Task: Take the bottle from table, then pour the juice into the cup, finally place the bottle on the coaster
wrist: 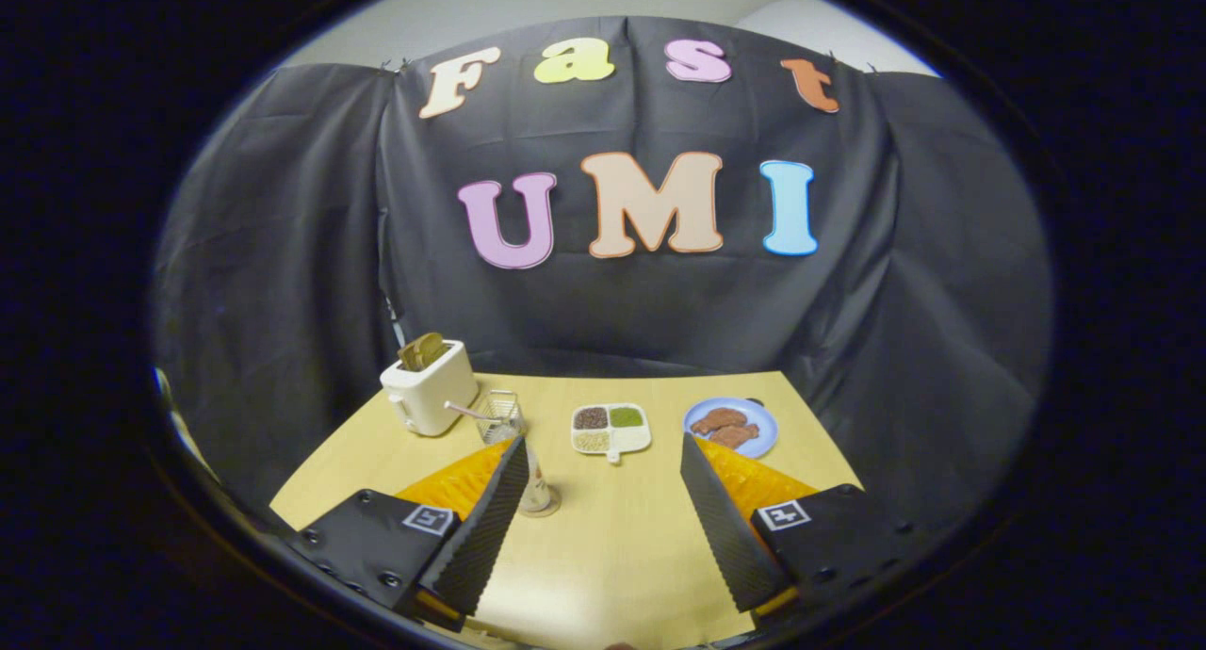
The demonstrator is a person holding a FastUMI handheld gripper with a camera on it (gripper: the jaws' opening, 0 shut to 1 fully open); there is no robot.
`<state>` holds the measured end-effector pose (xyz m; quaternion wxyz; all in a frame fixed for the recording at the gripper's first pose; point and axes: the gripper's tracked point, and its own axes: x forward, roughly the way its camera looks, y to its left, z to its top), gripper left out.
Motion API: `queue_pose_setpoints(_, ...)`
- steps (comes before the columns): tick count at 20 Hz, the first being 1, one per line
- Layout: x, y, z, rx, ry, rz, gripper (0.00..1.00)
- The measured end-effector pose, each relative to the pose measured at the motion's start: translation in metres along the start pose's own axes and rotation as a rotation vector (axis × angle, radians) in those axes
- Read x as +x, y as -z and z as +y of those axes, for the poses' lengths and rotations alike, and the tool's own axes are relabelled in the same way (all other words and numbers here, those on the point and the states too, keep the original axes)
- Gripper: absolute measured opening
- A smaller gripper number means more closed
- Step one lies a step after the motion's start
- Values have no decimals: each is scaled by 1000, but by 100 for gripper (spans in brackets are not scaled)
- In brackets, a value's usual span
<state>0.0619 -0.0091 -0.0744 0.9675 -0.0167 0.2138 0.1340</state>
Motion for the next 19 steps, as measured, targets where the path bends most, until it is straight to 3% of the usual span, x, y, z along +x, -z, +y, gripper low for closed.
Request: queue_pose_setpoints(19,-27,-9,-96,-21,-39,-61,100)
